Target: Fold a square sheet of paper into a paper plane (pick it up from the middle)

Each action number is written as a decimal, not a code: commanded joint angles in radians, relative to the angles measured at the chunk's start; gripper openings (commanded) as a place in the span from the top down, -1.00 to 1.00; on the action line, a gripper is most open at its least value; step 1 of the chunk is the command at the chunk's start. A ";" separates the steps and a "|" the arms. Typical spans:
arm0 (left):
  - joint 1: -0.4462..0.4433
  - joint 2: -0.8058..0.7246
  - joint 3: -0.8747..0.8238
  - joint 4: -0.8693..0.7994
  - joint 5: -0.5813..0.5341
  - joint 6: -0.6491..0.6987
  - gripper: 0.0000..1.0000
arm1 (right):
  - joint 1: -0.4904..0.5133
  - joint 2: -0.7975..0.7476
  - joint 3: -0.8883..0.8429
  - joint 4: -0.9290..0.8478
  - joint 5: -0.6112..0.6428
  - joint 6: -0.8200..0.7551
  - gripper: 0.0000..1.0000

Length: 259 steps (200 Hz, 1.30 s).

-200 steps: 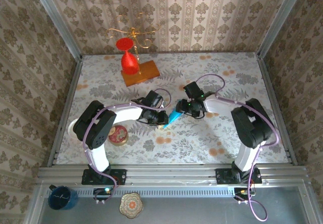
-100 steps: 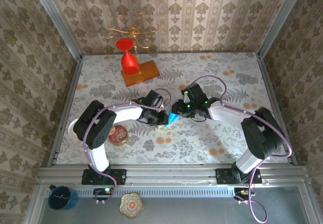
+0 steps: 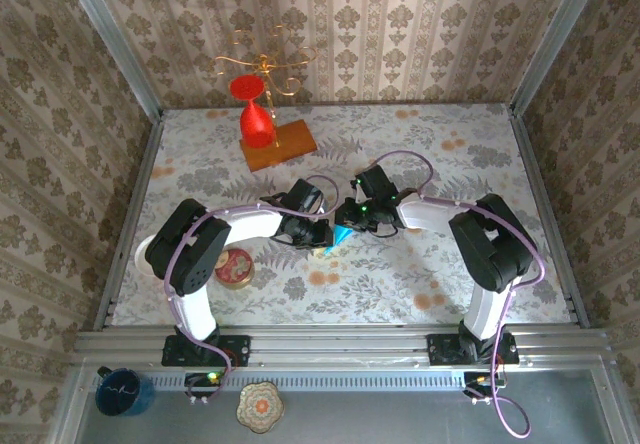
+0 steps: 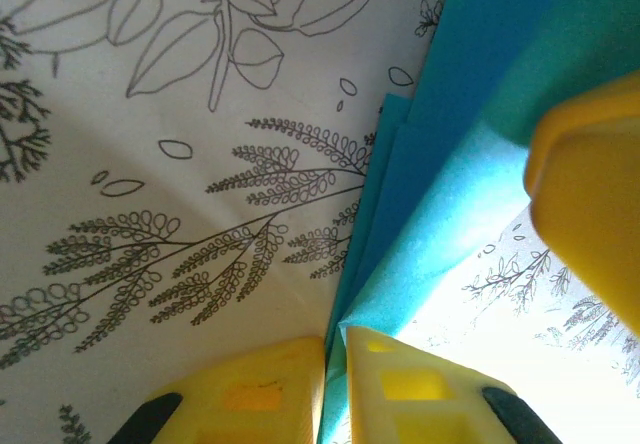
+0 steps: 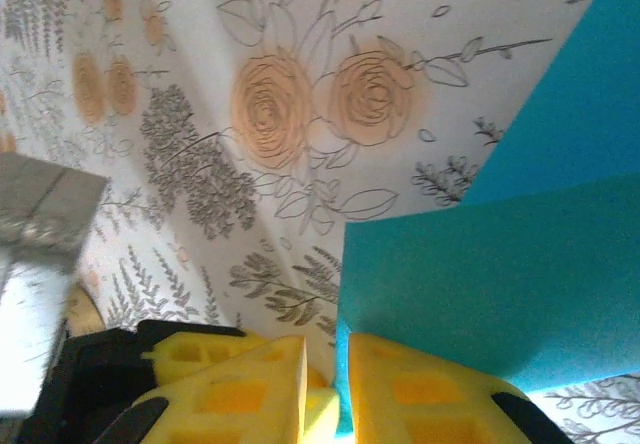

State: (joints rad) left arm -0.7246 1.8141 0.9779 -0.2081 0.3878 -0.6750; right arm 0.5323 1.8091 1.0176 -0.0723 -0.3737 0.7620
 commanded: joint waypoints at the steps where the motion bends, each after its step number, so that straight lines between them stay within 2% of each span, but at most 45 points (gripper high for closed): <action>1: -0.020 0.085 -0.025 -0.007 -0.010 0.017 0.69 | -0.009 0.018 0.013 -0.029 0.039 -0.005 0.59; 99: -0.020 0.091 -0.021 -0.015 -0.012 0.011 0.73 | -0.024 0.053 0.009 -0.051 0.090 0.000 0.60; 259: -0.021 0.081 -0.023 -0.027 -0.016 0.011 0.73 | -0.043 0.098 -0.053 -0.023 0.096 0.016 0.62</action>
State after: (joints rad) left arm -0.7219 1.8160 0.9779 -0.2100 0.3882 -0.6754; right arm 0.5034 1.8694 1.0050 -0.0673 -0.3191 0.7658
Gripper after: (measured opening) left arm 0.135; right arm 0.193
